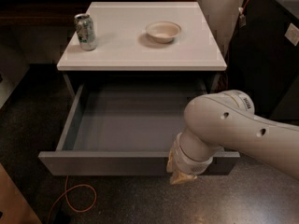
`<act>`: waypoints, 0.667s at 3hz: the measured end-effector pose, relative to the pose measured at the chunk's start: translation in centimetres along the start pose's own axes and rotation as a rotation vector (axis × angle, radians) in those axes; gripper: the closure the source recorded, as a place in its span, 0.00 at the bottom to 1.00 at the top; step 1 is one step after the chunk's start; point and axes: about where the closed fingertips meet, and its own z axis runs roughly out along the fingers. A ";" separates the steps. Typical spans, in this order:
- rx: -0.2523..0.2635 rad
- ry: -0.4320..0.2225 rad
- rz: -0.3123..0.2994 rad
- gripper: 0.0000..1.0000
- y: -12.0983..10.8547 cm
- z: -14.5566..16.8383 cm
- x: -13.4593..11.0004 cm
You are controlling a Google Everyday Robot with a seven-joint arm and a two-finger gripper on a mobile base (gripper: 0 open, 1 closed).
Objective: Close top drawer
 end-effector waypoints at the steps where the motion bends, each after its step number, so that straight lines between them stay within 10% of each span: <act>1: 0.001 -0.019 -0.007 0.81 0.1 1.6 -0.3; 2: 0.020 -0.006 0.000 1.00 -0.8 3.7 -0.2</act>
Offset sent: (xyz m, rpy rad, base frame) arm 0.0258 0.0148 -0.0605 -0.0098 -0.0465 -0.0313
